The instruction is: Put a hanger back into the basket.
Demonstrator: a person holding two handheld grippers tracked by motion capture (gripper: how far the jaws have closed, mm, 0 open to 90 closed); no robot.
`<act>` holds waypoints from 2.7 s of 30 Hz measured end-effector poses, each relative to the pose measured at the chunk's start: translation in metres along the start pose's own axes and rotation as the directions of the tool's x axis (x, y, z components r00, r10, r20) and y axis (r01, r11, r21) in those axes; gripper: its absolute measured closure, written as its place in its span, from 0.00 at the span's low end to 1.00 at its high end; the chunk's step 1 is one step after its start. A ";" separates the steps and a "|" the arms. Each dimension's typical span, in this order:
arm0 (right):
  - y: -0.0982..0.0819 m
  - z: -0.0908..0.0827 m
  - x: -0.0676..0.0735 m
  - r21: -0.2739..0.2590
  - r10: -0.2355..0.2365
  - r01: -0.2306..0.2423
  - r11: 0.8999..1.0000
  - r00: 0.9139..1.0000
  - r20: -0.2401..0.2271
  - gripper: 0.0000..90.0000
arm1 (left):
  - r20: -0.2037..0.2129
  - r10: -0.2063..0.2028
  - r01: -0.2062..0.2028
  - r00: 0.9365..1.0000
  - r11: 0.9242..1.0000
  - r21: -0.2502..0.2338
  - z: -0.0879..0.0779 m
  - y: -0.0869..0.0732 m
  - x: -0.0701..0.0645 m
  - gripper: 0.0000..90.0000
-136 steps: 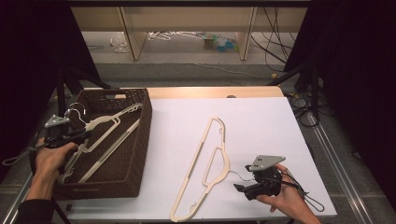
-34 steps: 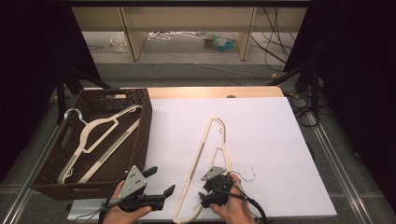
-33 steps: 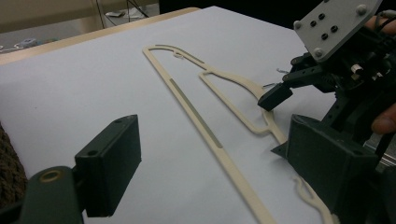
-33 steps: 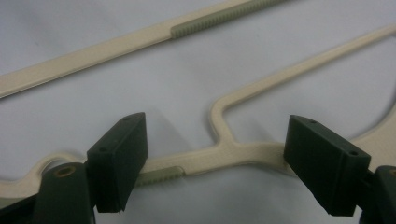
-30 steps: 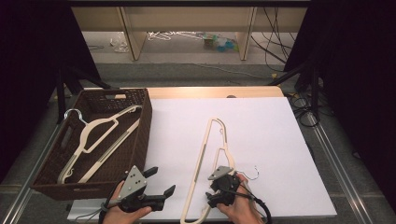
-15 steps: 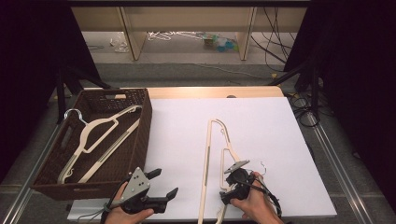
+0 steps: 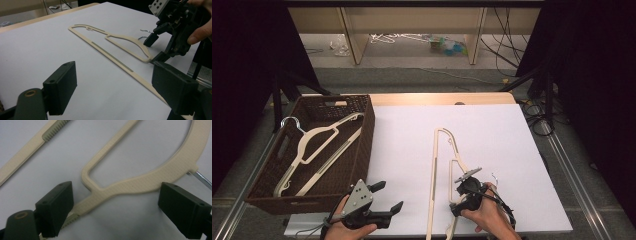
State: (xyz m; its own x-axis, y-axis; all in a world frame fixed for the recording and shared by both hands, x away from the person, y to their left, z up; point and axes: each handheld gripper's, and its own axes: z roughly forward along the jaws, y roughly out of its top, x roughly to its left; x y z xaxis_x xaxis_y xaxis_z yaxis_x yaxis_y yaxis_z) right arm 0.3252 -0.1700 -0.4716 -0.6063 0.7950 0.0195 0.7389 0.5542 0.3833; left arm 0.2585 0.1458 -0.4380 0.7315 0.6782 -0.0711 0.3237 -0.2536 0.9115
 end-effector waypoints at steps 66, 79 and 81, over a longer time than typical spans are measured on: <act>0.001 -0.009 0.021 0.082 -0.058 0.062 0.995 0.997 -0.051 0.31 | 0.022 0.019 -0.019 1.000 1.000 0.021 0.003 -0.001 -0.002 0.25; -0.015 -0.011 0.017 0.007 -0.027 0.027 1.000 0.999 -0.026 0.32 | 0.025 0.018 -0.019 1.000 1.000 0.013 0.002 -0.001 -0.002 0.25; -0.020 -0.011 0.018 -0.019 -0.019 0.019 1.000 1.000 -0.017 0.33 | 0.027 0.021 -0.022 0.999 1.000 0.014 0.002 -0.001 -0.003 0.25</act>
State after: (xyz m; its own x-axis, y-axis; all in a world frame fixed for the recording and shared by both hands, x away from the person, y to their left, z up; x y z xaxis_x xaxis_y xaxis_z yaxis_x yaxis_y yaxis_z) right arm 0.2965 -0.1696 -0.4683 -0.6253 0.7799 0.0273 0.7214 0.5643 0.4015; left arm 0.2576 0.1428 -0.4394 0.7541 0.6538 -0.0626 0.3164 -0.2781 0.9070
